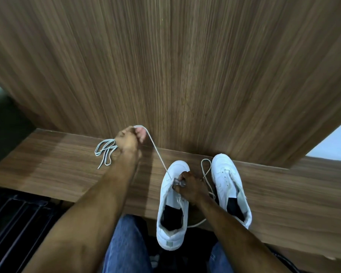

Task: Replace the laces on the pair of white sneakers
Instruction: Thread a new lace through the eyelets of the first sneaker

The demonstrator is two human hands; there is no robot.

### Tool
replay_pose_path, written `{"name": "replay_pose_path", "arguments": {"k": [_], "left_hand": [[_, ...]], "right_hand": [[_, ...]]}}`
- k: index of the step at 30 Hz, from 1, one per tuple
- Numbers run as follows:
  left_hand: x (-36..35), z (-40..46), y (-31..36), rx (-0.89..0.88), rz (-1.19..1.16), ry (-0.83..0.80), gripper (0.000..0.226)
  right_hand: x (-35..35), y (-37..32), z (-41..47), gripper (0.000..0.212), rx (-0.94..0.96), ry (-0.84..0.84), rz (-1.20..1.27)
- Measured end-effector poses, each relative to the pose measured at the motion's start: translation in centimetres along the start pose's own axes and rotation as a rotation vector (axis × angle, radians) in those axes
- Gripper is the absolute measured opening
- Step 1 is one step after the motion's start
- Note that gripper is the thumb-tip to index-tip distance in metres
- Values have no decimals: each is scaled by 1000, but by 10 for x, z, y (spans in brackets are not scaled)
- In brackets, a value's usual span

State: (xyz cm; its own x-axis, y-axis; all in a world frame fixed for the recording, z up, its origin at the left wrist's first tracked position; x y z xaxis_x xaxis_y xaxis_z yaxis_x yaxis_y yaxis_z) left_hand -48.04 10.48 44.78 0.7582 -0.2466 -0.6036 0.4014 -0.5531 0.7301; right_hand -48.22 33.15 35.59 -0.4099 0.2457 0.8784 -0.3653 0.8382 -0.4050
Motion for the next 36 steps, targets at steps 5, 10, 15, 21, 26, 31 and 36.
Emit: {"name": "replay_pose_path", "arguments": {"k": [5, 10, 15, 21, 26, 31, 36], "left_hand": [[-6, -2, 25, -31, -35, 56, 19], [46, -47, -37, -100, 808, -247, 45], [95, -45, -106, -4, 1387, -694, 19], [68, -68, -85, -415, 1974, -723, 30], [34, -51, -64, 4, 1170, -522, 33], [-44, -50, 2, 25, 475, -309, 25], [-86, -50, 58, -60, 232, -293, 15]], "right_hand": [[-3, 5, 2, 32, -5, -28, 24], [-5, 3, 2, 37, -5, -39, 38], [-4, 9, 2, 44, -3, -91, 102], [-6, 11, 4, 46, 0, -109, 123], [-8, 13, 3, 48, -19, -107, 154], [-8, 15, 4, 46, -1, -111, 178], [-10, 15, 3, 47, 16, -89, 231]]}}
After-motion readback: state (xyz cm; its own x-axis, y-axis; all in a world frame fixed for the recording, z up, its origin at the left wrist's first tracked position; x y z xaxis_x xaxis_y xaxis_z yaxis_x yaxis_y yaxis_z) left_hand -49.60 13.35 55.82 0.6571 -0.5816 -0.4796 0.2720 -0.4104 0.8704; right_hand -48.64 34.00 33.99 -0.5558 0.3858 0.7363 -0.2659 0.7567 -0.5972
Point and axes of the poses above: each hand's wrist, its own z-axis towards the middle knuckle, its own x-axis out of the back of the hand, y = z × x, the point moved 2 cm from there along z, towards the middle knuckle, and after that the axes turned 10 degrees about -z, right-handed, at the moved point
